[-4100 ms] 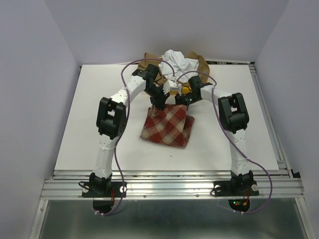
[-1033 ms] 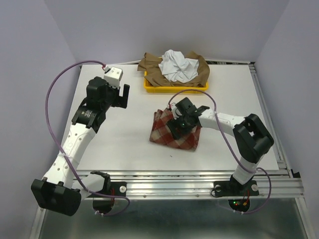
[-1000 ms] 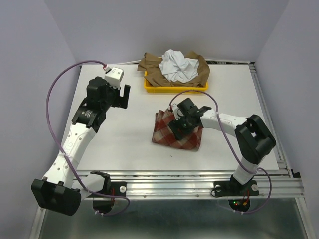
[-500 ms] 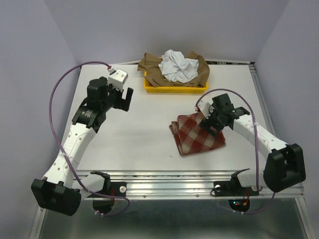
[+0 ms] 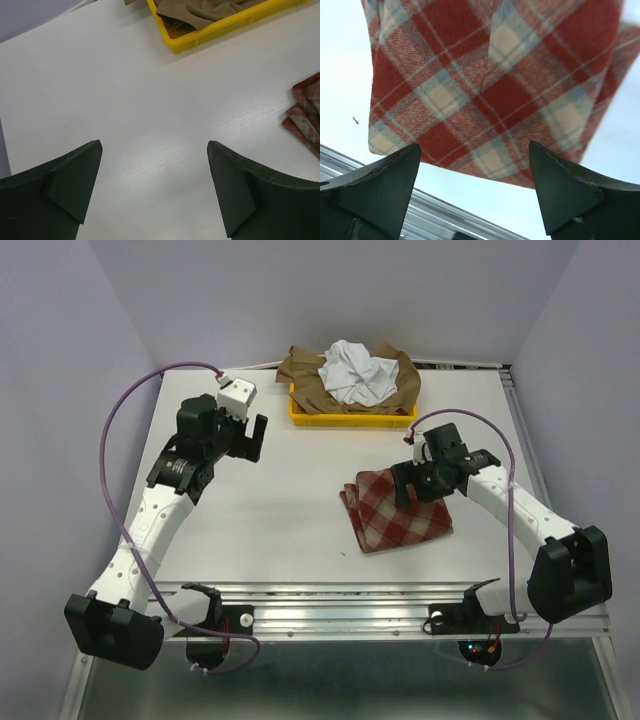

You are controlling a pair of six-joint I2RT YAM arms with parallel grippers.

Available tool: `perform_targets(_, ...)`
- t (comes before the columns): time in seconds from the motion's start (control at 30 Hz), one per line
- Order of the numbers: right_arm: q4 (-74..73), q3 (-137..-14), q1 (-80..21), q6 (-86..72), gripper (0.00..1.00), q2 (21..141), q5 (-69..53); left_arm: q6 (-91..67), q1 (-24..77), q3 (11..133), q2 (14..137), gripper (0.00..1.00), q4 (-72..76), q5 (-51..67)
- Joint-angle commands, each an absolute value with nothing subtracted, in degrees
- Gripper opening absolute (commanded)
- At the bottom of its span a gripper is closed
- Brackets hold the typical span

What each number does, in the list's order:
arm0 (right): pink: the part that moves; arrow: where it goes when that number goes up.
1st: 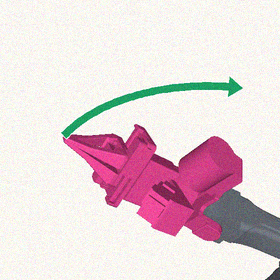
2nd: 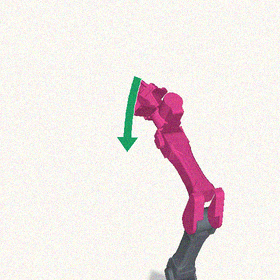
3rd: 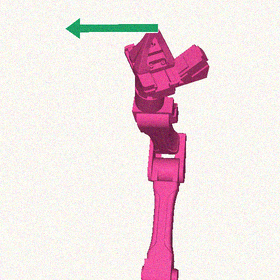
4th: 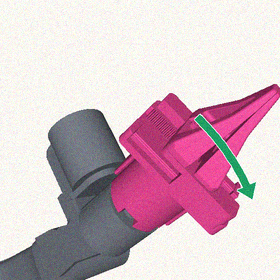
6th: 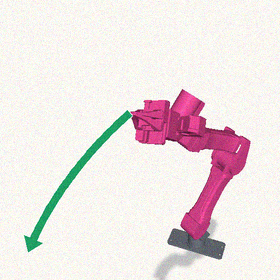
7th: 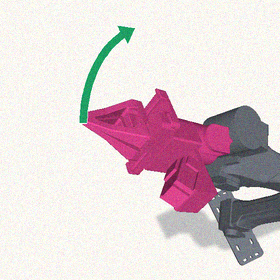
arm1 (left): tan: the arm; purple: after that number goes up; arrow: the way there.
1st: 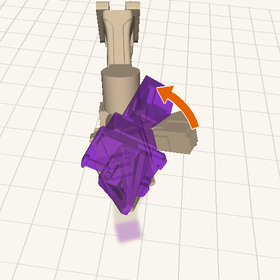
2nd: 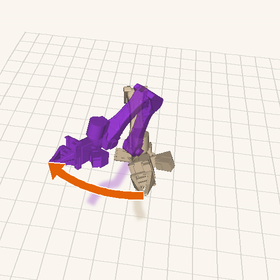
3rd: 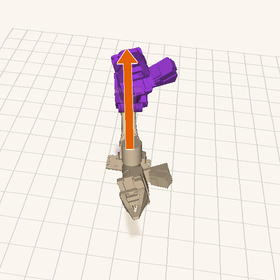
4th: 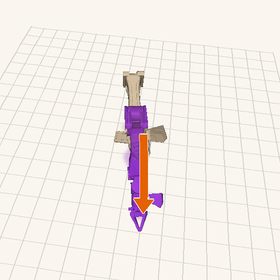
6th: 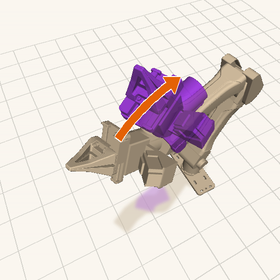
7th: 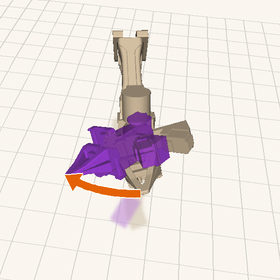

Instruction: Fold and stack the skirts

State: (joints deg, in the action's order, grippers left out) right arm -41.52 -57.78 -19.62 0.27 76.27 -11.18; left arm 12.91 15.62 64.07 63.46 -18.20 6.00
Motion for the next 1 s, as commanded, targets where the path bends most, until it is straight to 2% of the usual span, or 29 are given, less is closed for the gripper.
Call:
perform_targets(0.0, -35.5, -55.6, -22.2, -10.2, 0.93, 78.9, -9.0, 11.4, 15.4, 63.8, 64.3, 0.99, -15.6, 4.8)
perform_targets(0.13, -31.7, -53.0, -26.7, -11.0, 0.93, 84.5, 0.2, 10.9, 15.4, 65.0, 65.7, 0.99, -15.9, 4.9)
perform_targets(0.17, -30.6, -53.2, -26.7, -11.4, 0.93, 85.9, 6.0, 10.8, 15.4, 65.4, 66.2, 0.99, -16.3, 5.0)
perform_targets(0.3, -32.1, -57.0, -25.0, -9.2, 0.92, 96.7, 16.6, 10.4, 15.3, 67.0, 67.9, 0.99, -16.8, 5.1)
perform_targets(0.7, -30.4, -61.2, 2.2, 11.5, 0.92, 104.8, 9.9, 11.4, 15.2, 67.6, 70.3, 0.99, -15.7, 7.0)
perform_targets(0.8, -29.5, -66.2, 5.9, 14.7, 0.93, 109.5, 8.4, 11.4, 15.2, 67.6, 71.6, 0.99, -15.5, 8.5)
perform_targets(0.97, -32.7, -83.3, 9.0, 17.1, 0.94, 121.8, 6.2, 12.0, 15.1, 68.2, 73.6, 0.99, -15.6, 11.4)
